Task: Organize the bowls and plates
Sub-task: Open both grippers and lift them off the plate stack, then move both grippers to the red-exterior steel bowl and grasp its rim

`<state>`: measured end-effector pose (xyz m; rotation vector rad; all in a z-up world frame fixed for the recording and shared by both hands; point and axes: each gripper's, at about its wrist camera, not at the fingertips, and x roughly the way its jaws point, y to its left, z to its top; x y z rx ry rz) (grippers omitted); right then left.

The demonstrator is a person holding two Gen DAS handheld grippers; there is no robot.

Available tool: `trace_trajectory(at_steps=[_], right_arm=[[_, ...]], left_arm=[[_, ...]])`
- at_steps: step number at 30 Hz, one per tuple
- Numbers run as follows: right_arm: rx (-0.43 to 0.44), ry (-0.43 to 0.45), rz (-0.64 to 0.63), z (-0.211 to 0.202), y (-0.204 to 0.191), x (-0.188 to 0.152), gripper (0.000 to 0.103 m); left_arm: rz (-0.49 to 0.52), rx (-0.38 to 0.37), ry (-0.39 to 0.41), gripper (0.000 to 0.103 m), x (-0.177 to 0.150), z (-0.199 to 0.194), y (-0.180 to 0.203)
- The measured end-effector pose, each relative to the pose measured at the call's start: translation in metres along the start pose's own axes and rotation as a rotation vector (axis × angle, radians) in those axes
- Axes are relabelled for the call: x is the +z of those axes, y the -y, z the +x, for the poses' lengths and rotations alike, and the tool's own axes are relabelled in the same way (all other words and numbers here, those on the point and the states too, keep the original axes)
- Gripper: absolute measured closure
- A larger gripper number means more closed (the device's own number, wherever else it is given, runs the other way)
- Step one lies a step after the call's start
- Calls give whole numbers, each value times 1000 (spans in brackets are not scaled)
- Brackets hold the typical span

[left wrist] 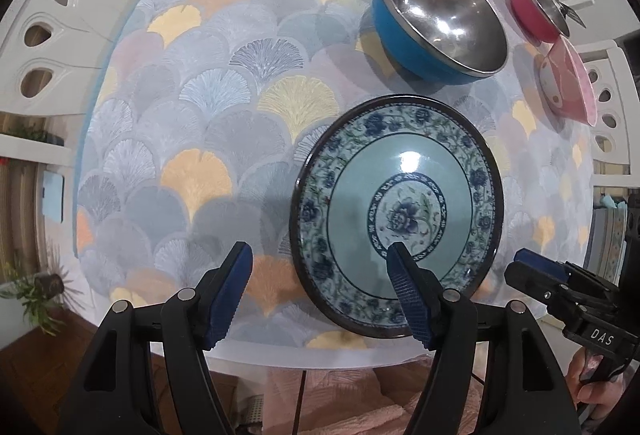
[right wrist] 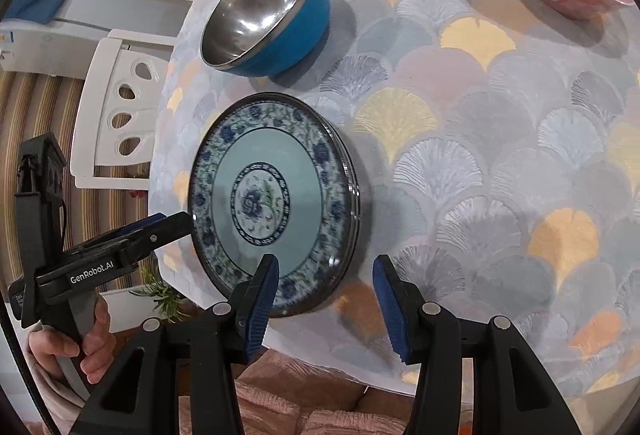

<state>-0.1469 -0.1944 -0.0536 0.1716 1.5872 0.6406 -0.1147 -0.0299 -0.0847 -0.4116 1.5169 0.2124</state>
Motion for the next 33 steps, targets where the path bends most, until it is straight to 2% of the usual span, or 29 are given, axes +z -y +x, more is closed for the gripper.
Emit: trace_trajectory(at_steps=[11,18,22,25,28,33], right_arm=[[3,7,26,-8,14,-12,55],[-8,3,19,-9,9,-5,54],[11,5,34,-16,5,8,54],[-2,10,37,-29,1,27,54],[7,18,50,-49,-5,55,54],[-69,48,70,-86,-7,101,54]], left_arm=[[10,18,-16,35,-12,-2,25],[12,4,-41,35,-3,3,30],[21,-8,-41,35,17,-8,27],[34,-2,-36,35,42,-21,31],[46,-26,-32,35,70,-36,36],[118,-30,18,35,128,-66,64]])
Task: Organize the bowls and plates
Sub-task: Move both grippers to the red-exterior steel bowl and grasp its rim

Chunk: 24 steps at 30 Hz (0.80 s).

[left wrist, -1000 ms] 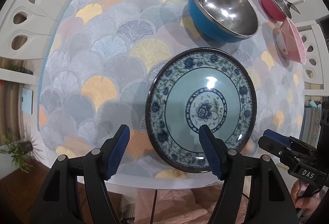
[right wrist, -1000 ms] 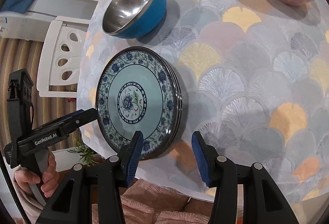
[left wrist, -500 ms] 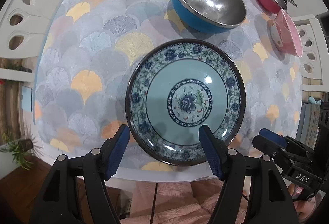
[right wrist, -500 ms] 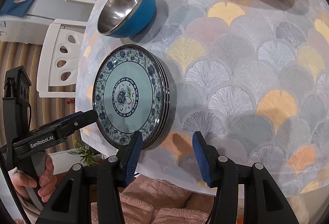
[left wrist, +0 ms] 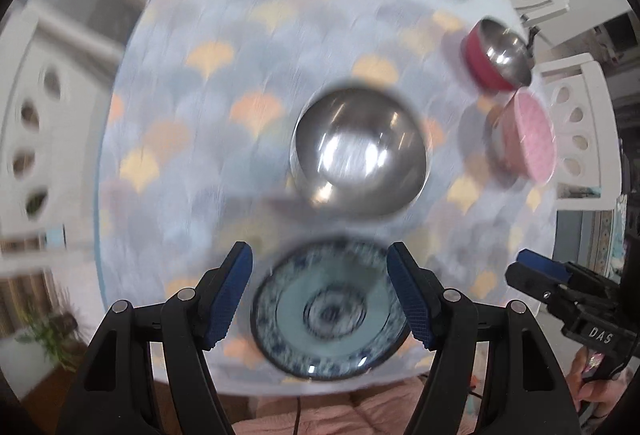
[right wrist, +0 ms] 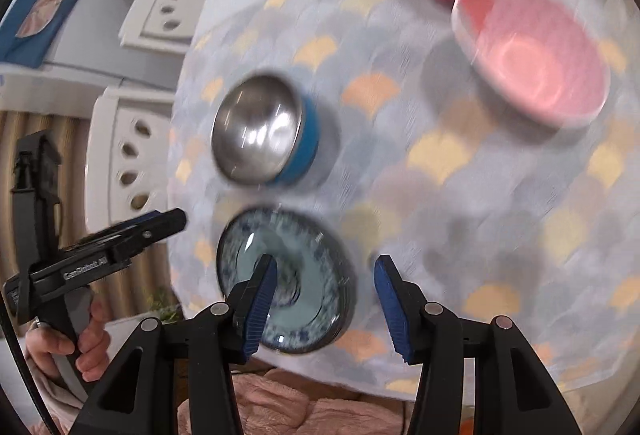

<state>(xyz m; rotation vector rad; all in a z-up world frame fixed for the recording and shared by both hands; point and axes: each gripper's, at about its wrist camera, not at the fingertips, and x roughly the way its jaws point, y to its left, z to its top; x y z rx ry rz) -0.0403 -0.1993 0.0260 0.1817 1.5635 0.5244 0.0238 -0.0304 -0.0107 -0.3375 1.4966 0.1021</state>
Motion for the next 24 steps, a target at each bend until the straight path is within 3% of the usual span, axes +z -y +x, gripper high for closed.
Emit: trace_trajectory(at_steps=[6,11,17,24], right_arm=[[-5,76,-23,-63,8,65,54],[-35,109,-23,-92,39,130,53],[-47,89,37,-76,108,196,52],[-24,42,83,-29,178,238,52]], left_arm=[[12,-53,66,35,64,-29,36],[22,-73,100,35,118,-28,87],[-8,-126,74,34,161,18,143],[-46,-115,8,35,186,86,180]])
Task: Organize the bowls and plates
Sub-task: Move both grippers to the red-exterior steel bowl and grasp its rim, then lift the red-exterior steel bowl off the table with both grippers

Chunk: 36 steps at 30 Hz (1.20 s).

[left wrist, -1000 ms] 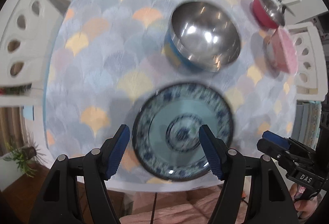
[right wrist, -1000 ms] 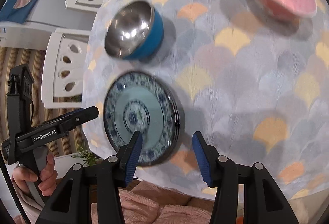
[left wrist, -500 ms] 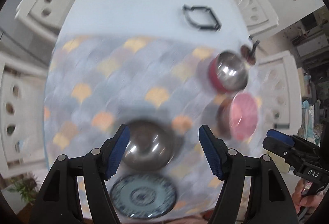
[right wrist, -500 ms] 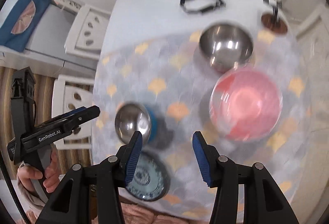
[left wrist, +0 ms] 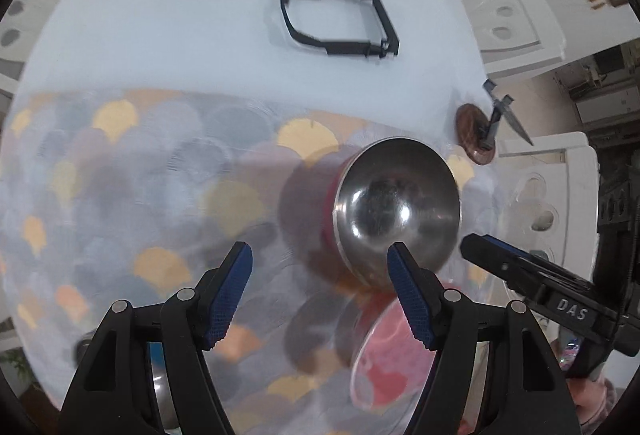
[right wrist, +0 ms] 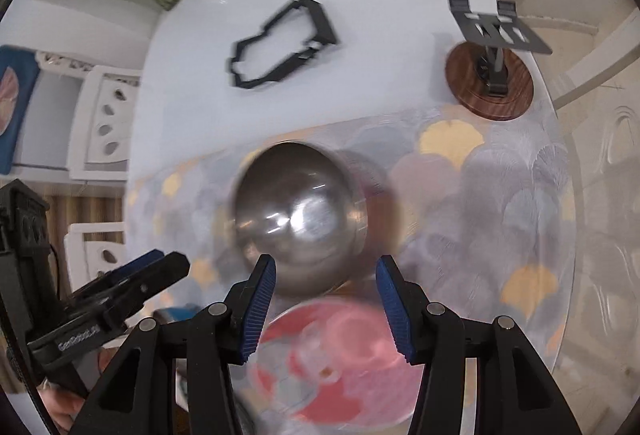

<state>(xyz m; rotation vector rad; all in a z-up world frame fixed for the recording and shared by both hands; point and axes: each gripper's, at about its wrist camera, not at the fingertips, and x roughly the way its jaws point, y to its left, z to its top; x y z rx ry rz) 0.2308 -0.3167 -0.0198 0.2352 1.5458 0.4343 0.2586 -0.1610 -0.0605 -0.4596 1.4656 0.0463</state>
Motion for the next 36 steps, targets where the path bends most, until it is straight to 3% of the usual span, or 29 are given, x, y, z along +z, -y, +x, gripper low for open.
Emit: trace_trajectory(at_steps=[11,15,19,24,36], right_arm=[[58,-68,14,61,26,18,53],[71,-69,13,67,26,20,53],[100,-65,30,68,26,22,75],[113,-69,44,71,24,22,81],[114,-25,43,49,18,19,81]], left_arm=[[-36,68,-52,38,8,64,10],[-33,71,-48,55,10,70,11],[-39,71,-47,71,9,76,9],[-22,54,-44,85,8,75,13],[27,40,1,87,5,49,24]])
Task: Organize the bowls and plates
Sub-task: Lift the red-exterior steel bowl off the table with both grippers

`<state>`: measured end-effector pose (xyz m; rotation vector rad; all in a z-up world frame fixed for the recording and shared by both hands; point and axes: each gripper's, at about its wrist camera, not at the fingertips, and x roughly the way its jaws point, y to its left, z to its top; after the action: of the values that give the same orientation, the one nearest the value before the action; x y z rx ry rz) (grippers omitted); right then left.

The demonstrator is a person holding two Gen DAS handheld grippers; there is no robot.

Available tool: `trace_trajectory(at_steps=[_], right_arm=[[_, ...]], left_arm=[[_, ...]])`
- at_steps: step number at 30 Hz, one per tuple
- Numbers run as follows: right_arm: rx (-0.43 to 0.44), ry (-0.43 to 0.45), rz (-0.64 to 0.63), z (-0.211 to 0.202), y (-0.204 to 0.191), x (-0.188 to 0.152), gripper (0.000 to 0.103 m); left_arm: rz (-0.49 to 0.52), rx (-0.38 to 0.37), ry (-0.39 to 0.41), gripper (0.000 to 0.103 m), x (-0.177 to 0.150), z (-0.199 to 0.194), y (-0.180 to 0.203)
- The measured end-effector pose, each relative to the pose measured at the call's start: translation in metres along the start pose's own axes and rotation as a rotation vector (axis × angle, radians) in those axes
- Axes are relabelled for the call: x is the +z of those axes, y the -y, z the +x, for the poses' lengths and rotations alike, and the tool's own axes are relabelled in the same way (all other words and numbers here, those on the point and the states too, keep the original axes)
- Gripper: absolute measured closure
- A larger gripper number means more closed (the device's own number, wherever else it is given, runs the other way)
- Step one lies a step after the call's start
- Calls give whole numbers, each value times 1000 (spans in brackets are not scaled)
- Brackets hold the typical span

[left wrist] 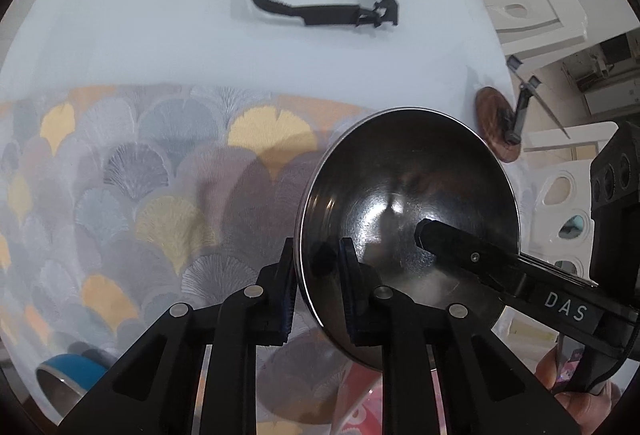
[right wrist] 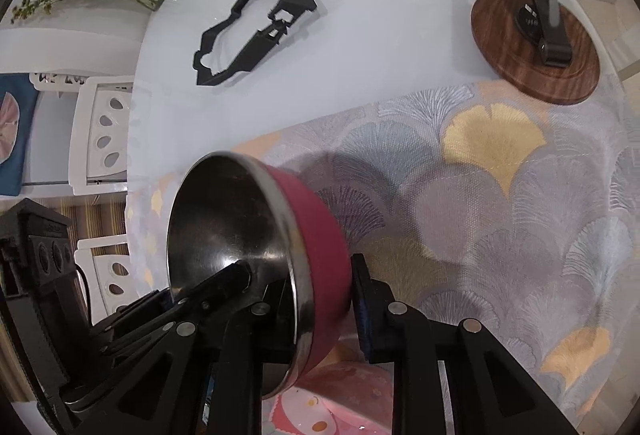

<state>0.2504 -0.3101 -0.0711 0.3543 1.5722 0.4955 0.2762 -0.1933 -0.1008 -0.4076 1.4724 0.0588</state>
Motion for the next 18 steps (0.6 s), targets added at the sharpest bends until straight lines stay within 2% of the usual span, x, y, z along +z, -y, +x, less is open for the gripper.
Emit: trace_trajectory(at_steps=[18], right_arm=[[-8,51,-15,-40,-25,-26,81]], left_arm=[[38,-28,32,87,-16,-42,12]])
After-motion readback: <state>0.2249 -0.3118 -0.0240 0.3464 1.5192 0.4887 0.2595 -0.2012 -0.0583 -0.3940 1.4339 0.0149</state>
